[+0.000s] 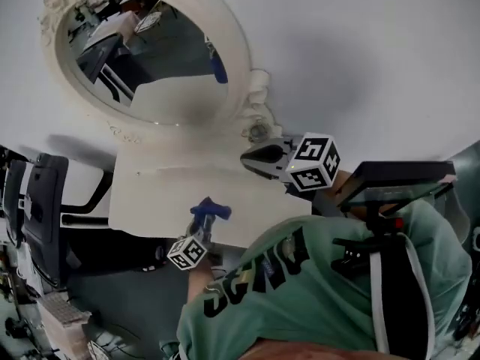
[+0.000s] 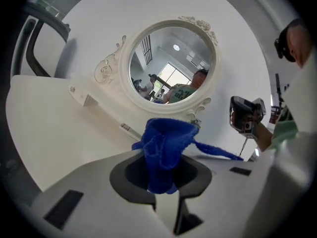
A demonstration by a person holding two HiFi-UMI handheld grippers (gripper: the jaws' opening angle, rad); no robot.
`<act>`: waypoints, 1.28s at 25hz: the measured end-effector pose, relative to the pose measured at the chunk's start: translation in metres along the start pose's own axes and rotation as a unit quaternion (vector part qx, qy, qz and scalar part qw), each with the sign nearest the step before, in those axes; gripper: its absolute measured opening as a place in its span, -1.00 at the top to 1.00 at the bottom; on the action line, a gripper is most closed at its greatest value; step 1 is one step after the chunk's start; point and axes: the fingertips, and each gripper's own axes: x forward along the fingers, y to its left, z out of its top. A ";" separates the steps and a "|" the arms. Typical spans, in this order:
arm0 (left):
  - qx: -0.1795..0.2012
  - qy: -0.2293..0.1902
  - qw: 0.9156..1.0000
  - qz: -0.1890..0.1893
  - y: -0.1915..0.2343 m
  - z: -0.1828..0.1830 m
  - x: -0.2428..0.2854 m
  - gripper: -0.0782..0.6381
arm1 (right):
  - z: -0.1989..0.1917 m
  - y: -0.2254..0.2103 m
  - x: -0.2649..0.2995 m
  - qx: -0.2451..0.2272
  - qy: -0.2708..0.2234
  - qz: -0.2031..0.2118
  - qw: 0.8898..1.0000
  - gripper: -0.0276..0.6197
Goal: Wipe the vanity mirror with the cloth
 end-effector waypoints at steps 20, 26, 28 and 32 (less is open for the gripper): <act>0.024 -0.111 0.992 -0.062 -0.227 0.017 -0.003 0.55 | -0.034 -0.023 -0.186 0.033 -0.026 -0.020 0.999 0.88; 0.008 -0.149 0.989 -0.027 -0.253 0.009 -0.008 0.55 | -0.048 -0.041 -0.201 0.025 -0.013 0.018 0.999 0.88; 0.011 -0.154 0.988 -0.021 -0.255 0.011 -0.012 0.55 | -0.042 -0.043 -0.202 0.021 -0.019 0.023 0.999 0.88; 0.004 -0.166 0.986 -0.022 -0.250 0.030 -0.022 0.55 | -0.026 -0.037 -0.197 0.011 -0.037 0.023 0.999 0.88</act>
